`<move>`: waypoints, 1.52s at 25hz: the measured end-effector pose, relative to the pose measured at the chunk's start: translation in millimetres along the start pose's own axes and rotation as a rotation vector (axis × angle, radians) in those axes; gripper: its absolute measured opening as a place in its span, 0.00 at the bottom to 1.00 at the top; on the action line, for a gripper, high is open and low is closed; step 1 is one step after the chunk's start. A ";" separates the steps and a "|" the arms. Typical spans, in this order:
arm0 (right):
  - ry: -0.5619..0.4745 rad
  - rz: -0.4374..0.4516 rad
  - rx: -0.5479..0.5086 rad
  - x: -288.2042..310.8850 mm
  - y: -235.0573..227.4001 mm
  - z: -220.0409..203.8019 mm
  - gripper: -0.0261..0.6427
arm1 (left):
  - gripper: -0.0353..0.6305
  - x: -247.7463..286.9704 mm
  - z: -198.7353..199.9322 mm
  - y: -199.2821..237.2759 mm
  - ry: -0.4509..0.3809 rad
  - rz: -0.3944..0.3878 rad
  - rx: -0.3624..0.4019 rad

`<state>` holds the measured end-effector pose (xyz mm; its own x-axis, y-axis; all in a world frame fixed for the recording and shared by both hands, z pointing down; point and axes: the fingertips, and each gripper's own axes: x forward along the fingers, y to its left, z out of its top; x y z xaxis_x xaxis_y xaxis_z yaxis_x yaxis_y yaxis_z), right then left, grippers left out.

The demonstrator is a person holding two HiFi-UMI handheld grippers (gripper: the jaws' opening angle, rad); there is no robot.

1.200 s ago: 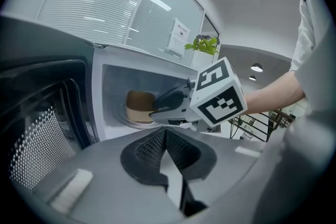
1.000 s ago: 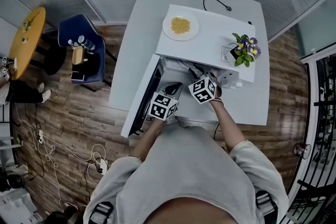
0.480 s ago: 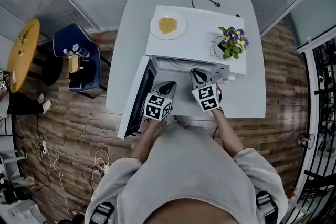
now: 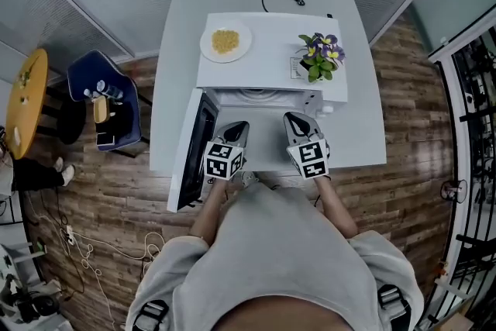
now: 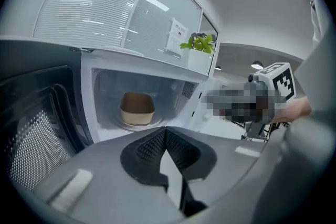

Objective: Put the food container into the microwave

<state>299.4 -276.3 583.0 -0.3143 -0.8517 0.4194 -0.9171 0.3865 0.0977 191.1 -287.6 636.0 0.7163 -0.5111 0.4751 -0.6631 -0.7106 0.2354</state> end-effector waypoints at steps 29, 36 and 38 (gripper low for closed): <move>0.048 -0.156 0.122 -67.7 -32.8 -55.3 0.06 | 0.07 8.6 -0.3 -29.6 0.019 -0.048 0.034; 0.058 -0.157 0.124 -68.1 -29.8 -58.4 0.06 | 0.07 6.8 -0.7 -33.6 0.025 -0.054 0.044; 0.058 -0.156 0.122 -67.3 -28.0 -59.2 0.06 | 0.07 6.4 -1.8 -33.0 0.027 -0.053 0.042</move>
<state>360.7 -208.9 605.5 -0.1551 -0.8747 0.4591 -0.9775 0.2032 0.0568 217.1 -266.6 632.8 0.7438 -0.4591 0.4858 -0.6141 -0.7564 0.2253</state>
